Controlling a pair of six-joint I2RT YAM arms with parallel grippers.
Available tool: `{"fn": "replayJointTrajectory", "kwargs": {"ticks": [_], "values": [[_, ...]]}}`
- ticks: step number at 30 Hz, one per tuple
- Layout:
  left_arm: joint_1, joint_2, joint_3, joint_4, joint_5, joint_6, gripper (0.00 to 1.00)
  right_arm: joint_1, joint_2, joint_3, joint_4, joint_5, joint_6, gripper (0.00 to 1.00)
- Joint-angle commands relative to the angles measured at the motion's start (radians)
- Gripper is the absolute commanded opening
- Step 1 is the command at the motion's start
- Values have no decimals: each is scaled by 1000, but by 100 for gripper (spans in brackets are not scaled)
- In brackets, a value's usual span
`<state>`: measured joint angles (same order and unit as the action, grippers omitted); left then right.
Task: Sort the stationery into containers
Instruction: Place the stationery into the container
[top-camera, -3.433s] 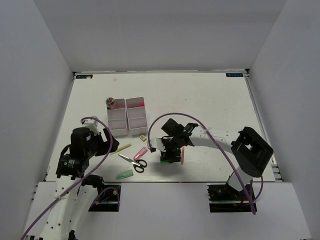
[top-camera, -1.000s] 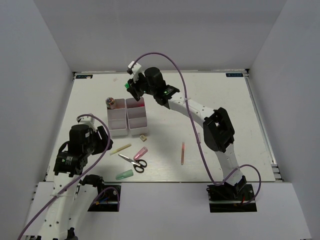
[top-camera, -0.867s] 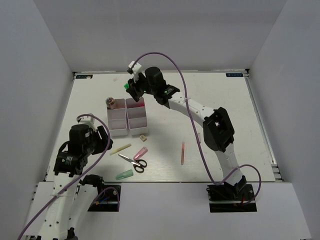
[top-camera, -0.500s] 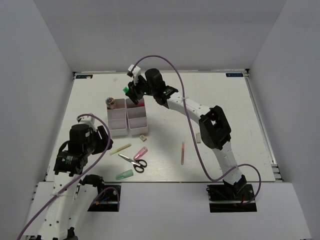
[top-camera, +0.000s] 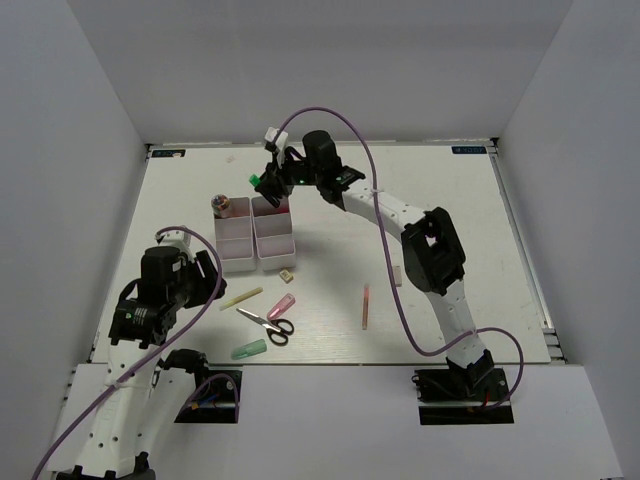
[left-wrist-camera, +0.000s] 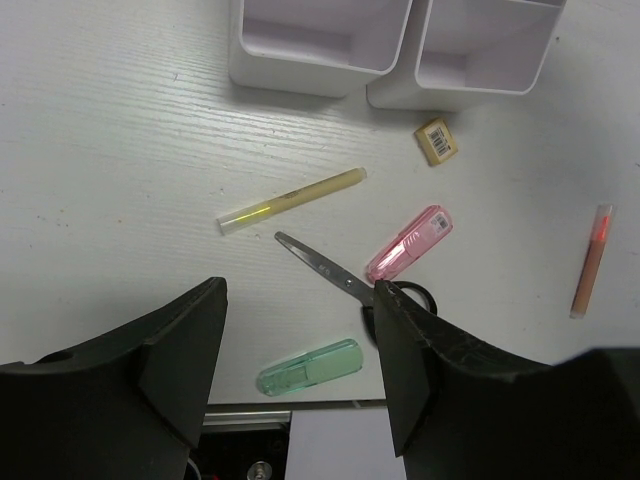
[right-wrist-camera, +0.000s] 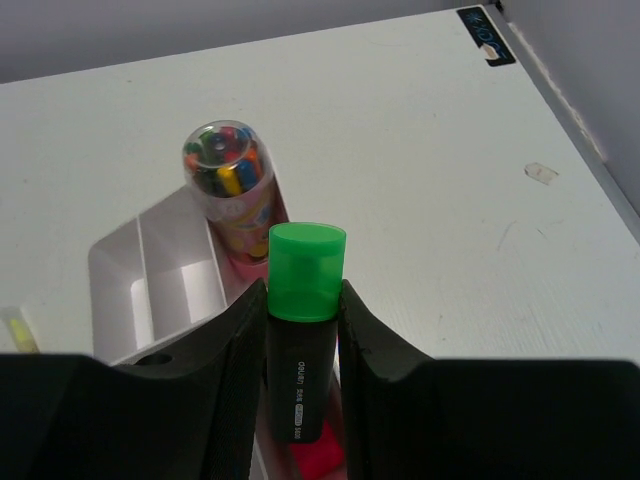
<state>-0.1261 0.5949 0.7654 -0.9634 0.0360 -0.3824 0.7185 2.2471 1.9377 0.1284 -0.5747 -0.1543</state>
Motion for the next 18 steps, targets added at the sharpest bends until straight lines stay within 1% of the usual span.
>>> {"fn": "replayJointTrajectory", "kwargs": {"ticks": [1,4,6,7,9,11,14,15,18], "values": [[5,2,-5,25,-1,2,71,-4,-6,35,14,-129,-31,0],[3,2,-3,17,-1,2,71,1,-4,33,-7,-146,-48,0],[5,-1,2,17,-4,2,71,-1,-6,35,-10,-152,-60,4],[3,-4,0,14,-2,2,71,-2,-4,33,-22,-149,-68,13],[5,-6,2,11,-4,2,71,-2,-4,30,-32,-148,-82,25],[2,-6,3,12,-1,0,71,-1,-7,26,-39,-137,-99,30],[5,-4,9,11,-2,0,71,1,-6,23,-41,-107,-105,30],[5,-1,11,11,-1,0,71,1,-4,24,-39,-100,-106,28],[3,2,20,8,2,0,71,-2,0,27,-33,-67,-113,26]]}}
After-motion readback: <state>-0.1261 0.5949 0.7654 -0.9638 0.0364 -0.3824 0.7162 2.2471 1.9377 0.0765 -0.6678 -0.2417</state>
